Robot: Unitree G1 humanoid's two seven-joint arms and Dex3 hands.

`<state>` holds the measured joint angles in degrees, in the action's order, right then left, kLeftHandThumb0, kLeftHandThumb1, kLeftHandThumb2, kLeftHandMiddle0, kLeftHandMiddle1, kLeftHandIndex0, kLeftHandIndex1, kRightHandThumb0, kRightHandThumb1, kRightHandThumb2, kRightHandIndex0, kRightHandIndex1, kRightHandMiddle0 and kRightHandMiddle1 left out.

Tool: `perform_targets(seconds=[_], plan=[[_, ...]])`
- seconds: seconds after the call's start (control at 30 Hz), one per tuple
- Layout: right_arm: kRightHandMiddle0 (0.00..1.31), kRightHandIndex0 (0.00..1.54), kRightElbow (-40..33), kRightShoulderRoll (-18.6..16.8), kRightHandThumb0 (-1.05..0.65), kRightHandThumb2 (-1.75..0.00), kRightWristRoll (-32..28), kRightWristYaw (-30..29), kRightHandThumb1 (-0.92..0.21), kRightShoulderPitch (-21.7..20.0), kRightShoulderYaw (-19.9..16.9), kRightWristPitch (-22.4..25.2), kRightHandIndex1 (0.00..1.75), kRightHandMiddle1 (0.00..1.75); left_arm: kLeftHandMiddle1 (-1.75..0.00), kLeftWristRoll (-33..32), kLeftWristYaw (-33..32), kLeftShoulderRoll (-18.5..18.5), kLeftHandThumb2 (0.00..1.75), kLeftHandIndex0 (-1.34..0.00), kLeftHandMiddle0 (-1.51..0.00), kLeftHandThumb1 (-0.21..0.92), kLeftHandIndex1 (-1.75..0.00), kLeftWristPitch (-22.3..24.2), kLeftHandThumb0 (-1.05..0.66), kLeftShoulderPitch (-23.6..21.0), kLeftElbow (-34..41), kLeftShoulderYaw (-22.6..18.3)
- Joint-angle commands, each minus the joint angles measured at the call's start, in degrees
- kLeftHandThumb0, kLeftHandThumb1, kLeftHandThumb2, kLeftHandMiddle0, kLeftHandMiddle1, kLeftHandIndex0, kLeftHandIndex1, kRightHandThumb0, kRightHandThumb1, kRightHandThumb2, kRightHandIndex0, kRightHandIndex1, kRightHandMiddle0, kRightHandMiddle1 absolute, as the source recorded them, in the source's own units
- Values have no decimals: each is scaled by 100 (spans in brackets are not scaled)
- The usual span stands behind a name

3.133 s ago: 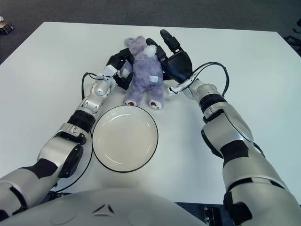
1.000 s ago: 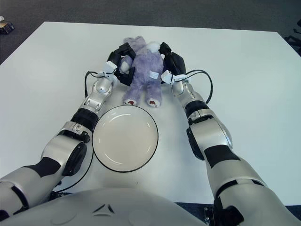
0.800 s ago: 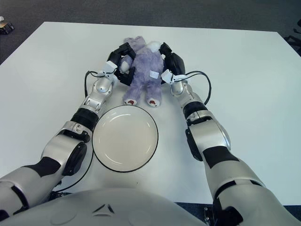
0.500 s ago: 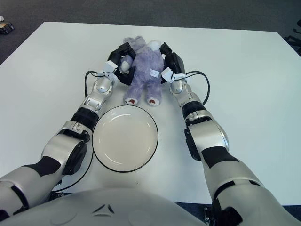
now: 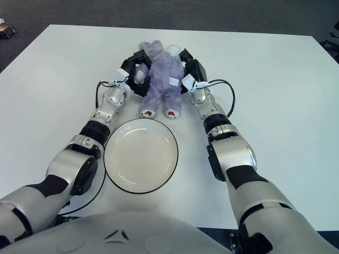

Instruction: Put the doll into the plate.

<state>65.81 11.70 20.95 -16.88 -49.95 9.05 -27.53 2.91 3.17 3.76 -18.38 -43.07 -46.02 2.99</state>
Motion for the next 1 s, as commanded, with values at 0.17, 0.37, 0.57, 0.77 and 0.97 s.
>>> perform_targets(seconds=[0.17, 0.37, 0.57, 0.77, 0.97], plan=[[56, 79, 59, -46, 0, -160, -448, 527, -8, -2, -324, 656, 175, 175, -175, -432, 487, -78, 127, -45, -49, 36, -172, 208, -1, -66, 122, -251], [59, 81, 70, -155, 0, -163, -810, 893, -5, -103, -584, 1365, 175, 175, -175, -225, 300, -219, 77, -16, -23, 76, -163, -554, 6, 113, 298, -262], [53, 77, 166, -146, 0, -154, -1206, 1545, -12, -162, -849, 1830, 171, 175, -145, 497, -420, -362, 72, -2, -10, 90, -85, -1933, -65, 349, 687, -149], [53, 82, 228, -139, 0, -153, -1539, 2062, -11, -254, -1090, 2313, 164, 175, -121, 1225, -1441, -418, 76, 0, -1, 92, -61, -3422, -78, 301, 683, -255], [56, 85, 257, -130, 0, -156, -1763, 2330, -7, -369, -1261, 2859, 162, 175, -106, 2815, -3407, -689, 82, 0, -1, 92, -53, -4153, -78, 283, 839, -556]])
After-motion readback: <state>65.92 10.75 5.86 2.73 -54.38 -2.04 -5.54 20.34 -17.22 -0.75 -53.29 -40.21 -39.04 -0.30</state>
